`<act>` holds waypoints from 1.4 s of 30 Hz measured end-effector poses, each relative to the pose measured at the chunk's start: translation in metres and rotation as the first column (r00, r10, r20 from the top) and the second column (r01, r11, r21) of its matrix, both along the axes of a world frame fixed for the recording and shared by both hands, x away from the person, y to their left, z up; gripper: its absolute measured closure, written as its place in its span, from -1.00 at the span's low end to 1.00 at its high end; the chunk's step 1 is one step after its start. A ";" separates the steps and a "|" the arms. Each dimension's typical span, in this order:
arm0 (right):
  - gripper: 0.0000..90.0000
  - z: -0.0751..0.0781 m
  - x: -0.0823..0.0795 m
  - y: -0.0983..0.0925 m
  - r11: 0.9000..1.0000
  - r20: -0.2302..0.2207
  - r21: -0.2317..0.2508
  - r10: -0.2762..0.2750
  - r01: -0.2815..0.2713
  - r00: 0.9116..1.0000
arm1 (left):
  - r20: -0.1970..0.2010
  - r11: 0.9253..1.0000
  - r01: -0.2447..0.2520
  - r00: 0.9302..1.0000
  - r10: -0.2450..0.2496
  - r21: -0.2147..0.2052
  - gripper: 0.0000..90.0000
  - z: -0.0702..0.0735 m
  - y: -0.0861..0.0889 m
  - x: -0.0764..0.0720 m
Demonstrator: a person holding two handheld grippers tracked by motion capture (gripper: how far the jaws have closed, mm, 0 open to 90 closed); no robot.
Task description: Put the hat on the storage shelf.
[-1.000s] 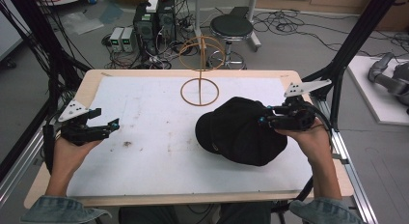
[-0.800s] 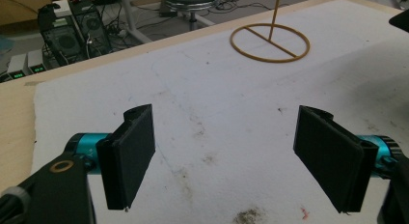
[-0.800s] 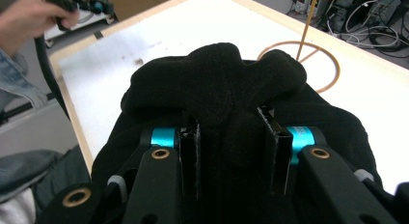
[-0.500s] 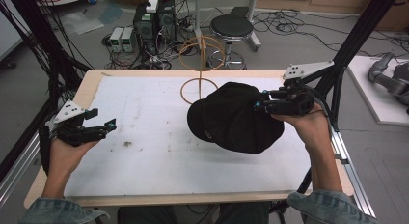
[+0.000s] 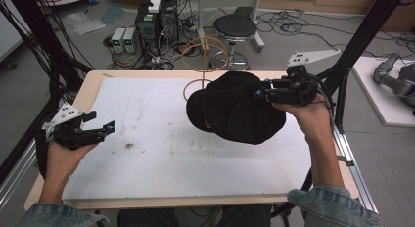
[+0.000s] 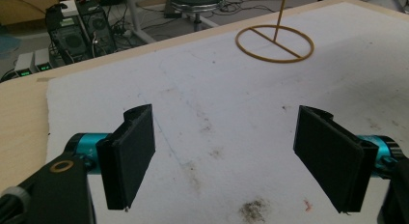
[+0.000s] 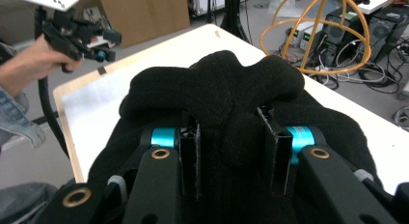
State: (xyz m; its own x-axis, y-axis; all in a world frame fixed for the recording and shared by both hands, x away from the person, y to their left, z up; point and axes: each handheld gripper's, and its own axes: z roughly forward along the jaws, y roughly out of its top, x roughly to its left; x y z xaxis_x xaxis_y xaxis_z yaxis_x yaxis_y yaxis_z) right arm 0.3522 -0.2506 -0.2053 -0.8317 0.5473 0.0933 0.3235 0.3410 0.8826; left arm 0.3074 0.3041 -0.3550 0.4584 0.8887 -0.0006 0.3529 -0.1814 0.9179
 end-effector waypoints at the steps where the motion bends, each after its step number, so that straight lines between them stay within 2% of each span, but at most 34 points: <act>1: 0.51 0.001 0.000 0.000 1.000 0.001 0.004 -0.003 0.003 1.000 | 0.000 1.000 0.002 1.000 -0.002 0.003 -0.49 0.000 0.000 0.000; 4: 0.51 0.003 0.003 -0.001 1.000 0.018 0.028 -0.004 0.003 1.000 | 0.001 1.000 0.001 1.000 -0.001 0.001 -0.49 0.000 0.000 0.000; 7: 0.51 0.005 0.005 -0.003 0.998 0.012 0.061 -0.003 0.003 1.000 | 0.000 1.000 0.003 1.000 -0.003 0.002 -0.49 0.000 0.000 0.000; 10: 0.51 0.007 0.006 -0.003 0.999 0.010 0.047 -0.012 0.012 1.000 | -0.001 1.000 0.002 1.000 -0.002 0.001 -0.49 0.000 0.000 0.000; 16: 0.51 0.018 0.009 0.002 0.998 0.040 0.050 -0.027 0.025 0.999 | -0.001 1.000 0.002 1.000 -0.002 0.001 -0.49 0.000 0.000 -0.001; 21: 0.51 0.027 0.012 0.007 0.997 0.052 0.068 -0.034 0.031 0.998 | -0.001 1.000 0.001 1.000 -0.001 -0.001 -0.49 0.000 0.001 -0.002; 26: 0.51 0.035 0.015 0.014 0.995 0.095 0.089 -0.050 0.041 0.994 | 0.004 1.000 0.003 1.000 -0.003 -0.002 -0.49 0.001 0.002 -0.003; 30: 0.51 0.040 0.018 0.016 0.993 0.110 0.108 -0.062 0.050 0.992 | 0.004 1.000 0.005 1.000 -0.005 -0.005 -0.49 0.001 0.001 -0.003; 36: 0.51 0.045 0.023 0.018 0.990 0.121 0.126 -0.081 0.066 0.989 | 0.005 1.000 0.006 1.000 -0.006 -0.007 -0.49 0.001 0.002 -0.004; 42: 0.51 0.048 0.026 0.021 0.986 0.147 0.144 -0.110 0.089 0.983 | 0.004 1.000 0.003 1.000 -0.003 -0.009 -0.49 0.001 0.002 -0.005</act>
